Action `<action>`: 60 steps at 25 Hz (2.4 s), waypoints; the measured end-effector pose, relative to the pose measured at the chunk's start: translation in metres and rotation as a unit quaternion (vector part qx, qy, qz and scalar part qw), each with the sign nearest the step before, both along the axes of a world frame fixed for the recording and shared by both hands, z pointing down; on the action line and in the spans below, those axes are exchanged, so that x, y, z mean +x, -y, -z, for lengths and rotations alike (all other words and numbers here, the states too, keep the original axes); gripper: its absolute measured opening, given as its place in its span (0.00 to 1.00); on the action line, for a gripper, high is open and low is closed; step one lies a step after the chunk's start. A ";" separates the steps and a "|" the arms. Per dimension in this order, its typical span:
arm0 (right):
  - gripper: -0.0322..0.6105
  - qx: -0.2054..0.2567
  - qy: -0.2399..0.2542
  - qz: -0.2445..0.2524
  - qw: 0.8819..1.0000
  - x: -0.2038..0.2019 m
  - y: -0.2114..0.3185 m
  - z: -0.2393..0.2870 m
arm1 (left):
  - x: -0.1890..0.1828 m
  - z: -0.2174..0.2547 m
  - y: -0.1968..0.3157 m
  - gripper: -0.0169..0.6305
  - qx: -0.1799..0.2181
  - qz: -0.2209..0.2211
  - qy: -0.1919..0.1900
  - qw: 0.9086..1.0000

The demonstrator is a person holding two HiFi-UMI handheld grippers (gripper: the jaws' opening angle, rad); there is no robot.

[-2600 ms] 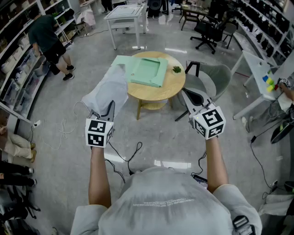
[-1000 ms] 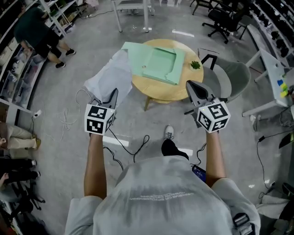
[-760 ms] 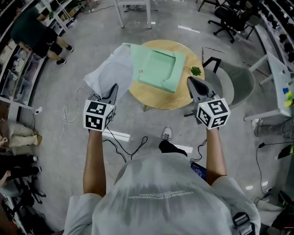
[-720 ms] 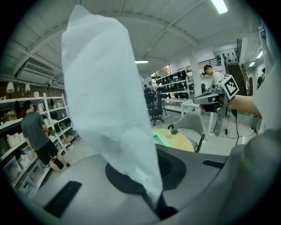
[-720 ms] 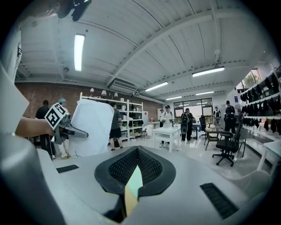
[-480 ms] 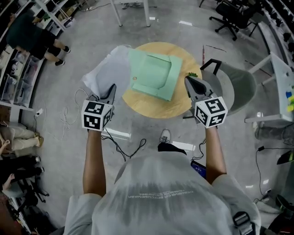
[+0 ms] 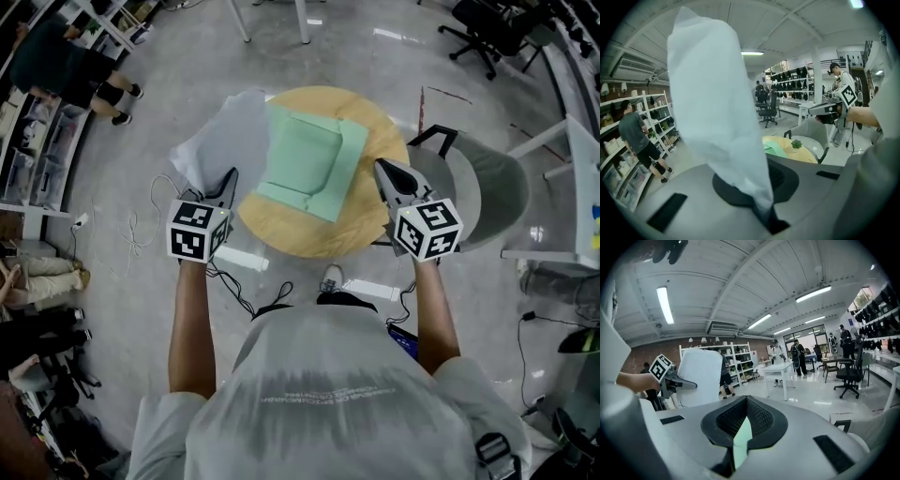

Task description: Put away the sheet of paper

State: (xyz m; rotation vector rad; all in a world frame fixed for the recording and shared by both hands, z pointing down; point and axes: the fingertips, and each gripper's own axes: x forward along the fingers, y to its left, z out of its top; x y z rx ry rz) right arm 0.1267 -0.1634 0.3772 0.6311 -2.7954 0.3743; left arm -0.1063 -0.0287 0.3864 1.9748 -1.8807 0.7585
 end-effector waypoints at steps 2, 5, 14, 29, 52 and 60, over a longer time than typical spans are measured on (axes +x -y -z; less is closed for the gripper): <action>0.09 -0.005 -0.008 0.009 1.000 -0.002 0.006 -0.009 | -0.002 -0.005 0.006 0.06 -0.005 0.005 -0.003 1.000; 0.09 -0.005 -0.024 0.017 1.000 -0.009 0.010 -0.021 | -0.007 -0.016 0.009 0.06 -0.018 0.008 -0.008 1.000; 0.09 0.006 -0.068 0.010 0.998 -0.031 -0.005 -0.048 | -0.039 -0.042 0.013 0.06 -0.031 -0.001 -0.049 0.998; 0.09 -0.038 -0.105 -0.158 0.981 -0.093 0.003 -0.076 | -0.125 -0.139 0.079 0.06 -0.096 -0.120 -0.228 0.962; 0.09 -0.122 -0.184 -0.237 0.946 -0.140 -0.015 -0.145 | -0.126 -0.280 0.094 0.06 -0.273 -0.205 -0.476 0.811; 0.09 -0.150 -0.193 -0.261 0.934 -0.125 -0.025 -0.158 | -0.117 -0.283 0.120 0.31 -0.276 -0.205 -0.490 0.801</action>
